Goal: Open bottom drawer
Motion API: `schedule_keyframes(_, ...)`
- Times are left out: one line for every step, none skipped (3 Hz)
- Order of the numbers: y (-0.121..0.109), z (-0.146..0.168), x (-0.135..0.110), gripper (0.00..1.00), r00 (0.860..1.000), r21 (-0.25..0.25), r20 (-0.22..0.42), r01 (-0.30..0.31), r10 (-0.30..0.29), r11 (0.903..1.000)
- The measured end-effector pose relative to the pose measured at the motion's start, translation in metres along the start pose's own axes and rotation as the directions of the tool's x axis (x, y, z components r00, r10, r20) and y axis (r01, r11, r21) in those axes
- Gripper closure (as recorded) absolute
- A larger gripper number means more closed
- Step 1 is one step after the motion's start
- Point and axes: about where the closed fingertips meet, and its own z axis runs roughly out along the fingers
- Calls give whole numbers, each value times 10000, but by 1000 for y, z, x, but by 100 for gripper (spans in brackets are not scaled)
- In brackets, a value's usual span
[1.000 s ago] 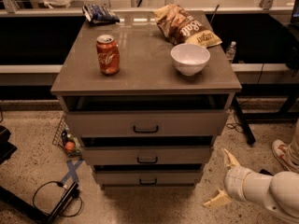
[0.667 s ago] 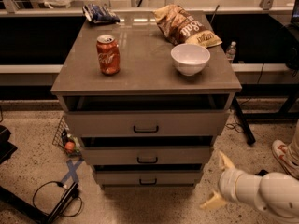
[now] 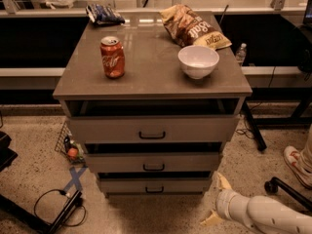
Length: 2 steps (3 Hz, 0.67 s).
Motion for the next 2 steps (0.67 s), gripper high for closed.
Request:
schedule_keyframes(22, 52, 46, 0, 9985, -181, 258, -479, 484, 9987)
schedule_keyframes(21, 50, 45, 0, 9987, -164, 251, -441, 445, 9989)
